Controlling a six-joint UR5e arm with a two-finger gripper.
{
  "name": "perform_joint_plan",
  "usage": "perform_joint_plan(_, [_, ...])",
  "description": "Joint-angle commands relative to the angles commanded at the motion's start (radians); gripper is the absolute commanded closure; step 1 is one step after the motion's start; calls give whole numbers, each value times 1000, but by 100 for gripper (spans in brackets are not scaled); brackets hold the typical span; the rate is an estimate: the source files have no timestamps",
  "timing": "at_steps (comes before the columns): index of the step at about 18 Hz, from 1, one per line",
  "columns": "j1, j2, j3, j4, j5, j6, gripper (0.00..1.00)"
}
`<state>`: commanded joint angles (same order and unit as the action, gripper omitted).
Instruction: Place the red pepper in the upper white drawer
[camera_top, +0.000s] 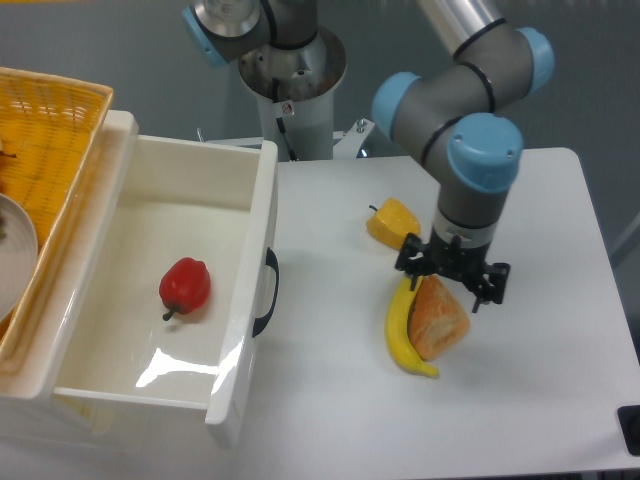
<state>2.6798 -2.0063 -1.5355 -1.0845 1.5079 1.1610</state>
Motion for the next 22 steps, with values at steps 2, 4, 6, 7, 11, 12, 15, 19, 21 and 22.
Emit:
perform_joint_plan(2, [15, -23, 0, 3, 6, 61, 0])
perform_joint_plan(4, [23, -38, -2, 0, 9, 123, 0])
perform_joint_plan(6, [35, -57, -6, -2, 32, 157, 0])
perform_joint_plan(7, [41, -61, -8, -2, 72, 184, 0])
perform_joint_plan(11, [57, -63, -5, -3, 81, 307, 0])
perform_joint_plan(12, [64, -62, -2, -6, 83, 345, 0])
perform_joint_plan(15, [77, -60, -2, -6, 87, 428, 0])
perform_joint_plan(19, [72, -61, -11, -2, 135, 433, 0])
perform_joint_plan(21, [72, -62, -11, -2, 134, 433, 0])
perform_joint_plan(22, [72, -63, -11, -2, 133, 433, 0])
